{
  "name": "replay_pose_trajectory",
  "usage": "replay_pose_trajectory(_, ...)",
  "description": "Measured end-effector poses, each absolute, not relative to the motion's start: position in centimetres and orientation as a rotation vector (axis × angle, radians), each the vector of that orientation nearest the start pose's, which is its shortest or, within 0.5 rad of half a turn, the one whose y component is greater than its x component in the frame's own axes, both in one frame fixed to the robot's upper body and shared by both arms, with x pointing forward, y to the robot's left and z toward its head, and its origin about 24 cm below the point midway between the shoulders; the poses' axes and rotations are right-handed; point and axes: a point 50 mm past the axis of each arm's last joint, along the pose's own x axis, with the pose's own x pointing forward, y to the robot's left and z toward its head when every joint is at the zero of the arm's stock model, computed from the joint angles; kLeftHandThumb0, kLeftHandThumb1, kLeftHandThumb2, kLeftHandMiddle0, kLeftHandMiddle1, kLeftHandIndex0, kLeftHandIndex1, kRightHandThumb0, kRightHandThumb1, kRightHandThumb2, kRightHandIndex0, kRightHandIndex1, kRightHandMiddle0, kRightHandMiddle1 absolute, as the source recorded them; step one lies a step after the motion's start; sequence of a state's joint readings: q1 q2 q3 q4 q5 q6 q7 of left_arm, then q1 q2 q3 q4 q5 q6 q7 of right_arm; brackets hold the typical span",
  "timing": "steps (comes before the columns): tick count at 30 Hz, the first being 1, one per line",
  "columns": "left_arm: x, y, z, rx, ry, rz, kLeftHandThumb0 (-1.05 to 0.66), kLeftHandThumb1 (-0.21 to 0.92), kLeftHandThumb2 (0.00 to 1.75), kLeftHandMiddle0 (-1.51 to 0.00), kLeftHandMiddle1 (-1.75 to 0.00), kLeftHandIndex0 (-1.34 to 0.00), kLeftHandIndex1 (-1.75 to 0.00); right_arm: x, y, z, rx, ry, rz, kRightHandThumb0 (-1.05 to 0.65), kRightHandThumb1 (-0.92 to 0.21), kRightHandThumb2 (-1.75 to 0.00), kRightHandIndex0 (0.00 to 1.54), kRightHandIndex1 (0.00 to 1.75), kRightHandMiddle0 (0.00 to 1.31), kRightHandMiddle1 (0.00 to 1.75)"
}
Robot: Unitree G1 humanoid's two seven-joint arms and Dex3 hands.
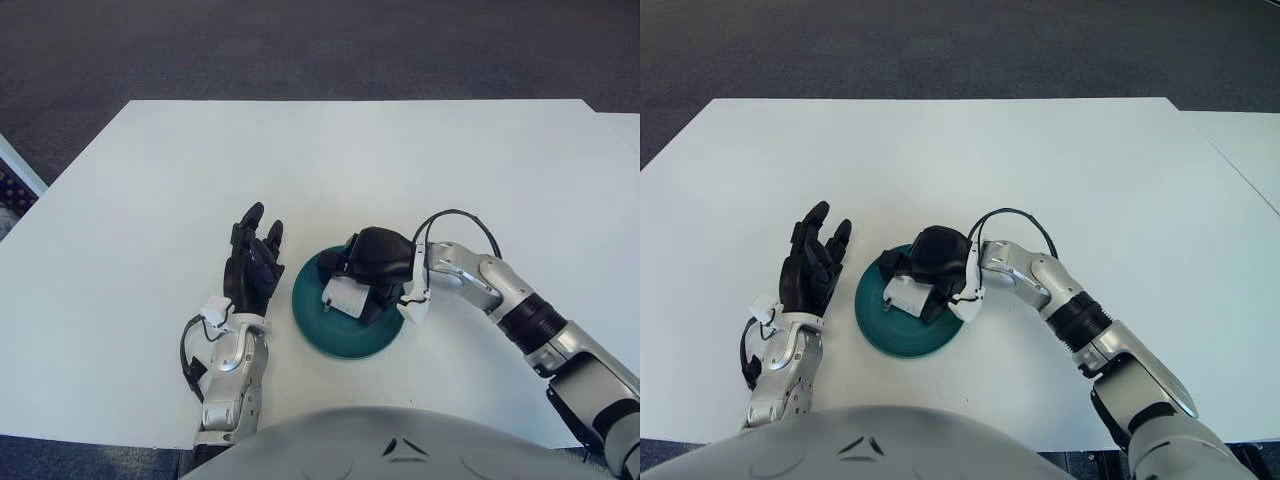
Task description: Put the charger into the plate.
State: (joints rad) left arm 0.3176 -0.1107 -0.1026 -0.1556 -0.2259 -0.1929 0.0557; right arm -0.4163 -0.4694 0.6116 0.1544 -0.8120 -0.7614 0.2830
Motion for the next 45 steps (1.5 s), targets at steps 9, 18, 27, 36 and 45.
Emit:
replay_pose_trajectory(9,19.8,13.8,2.6,-0.343,0.014,0.149,-0.88,0.92,0.92,-0.37,0.0,-0.01,-0.68,24.2,-5.7,6.8,-1.317,-0.677,1.299,-1.05,-0.92,-1.02,0.0,0.01,0.0,0.03)
replay_pose_trajectory(18,20.0,14.4,2.5,-0.342,0.015,0.174,-0.91,0.92,0.9,-0.37,0.0,0.0,-0.66,24.3,-6.1,7.1,-1.273,-0.537,1.292,-1.05,-0.92,-0.98,0.0,0.0,0.0,0.0)
replay_pose_trajectory(27,19.9,14.6,1.8,-0.336,0.04,0.211,-0.92,0.92,0.96,-0.29,0.0,0.0,-0.57,24.9,-7.4,8.7,-0.916,-0.525,1.025,-1.05,-0.92,-0.93,0.0,0.0,0.01,0.01)
replay_pose_trajectory(36,19.8,14.5,1.5,-0.358,0.031,0.205,-0.99,0.92,0.98,-0.35,-0.04,-0.04,-0.61,28.2,-10.5,9.3,-0.542,-0.308,0.764,-1.05,-0.92,-0.92,0.0,0.0,0.03,0.02)
replay_pose_trajectory(45,19.8,14.5,1.5,-0.375,-0.005,0.183,-1.05,0.92,0.98,-0.4,-0.05,-0.06,-0.62,30.6,-14.2,6.5,0.011,0.062,0.527,-1.05,-0.92,-0.92,0.0,0.0,0.07,0.04)
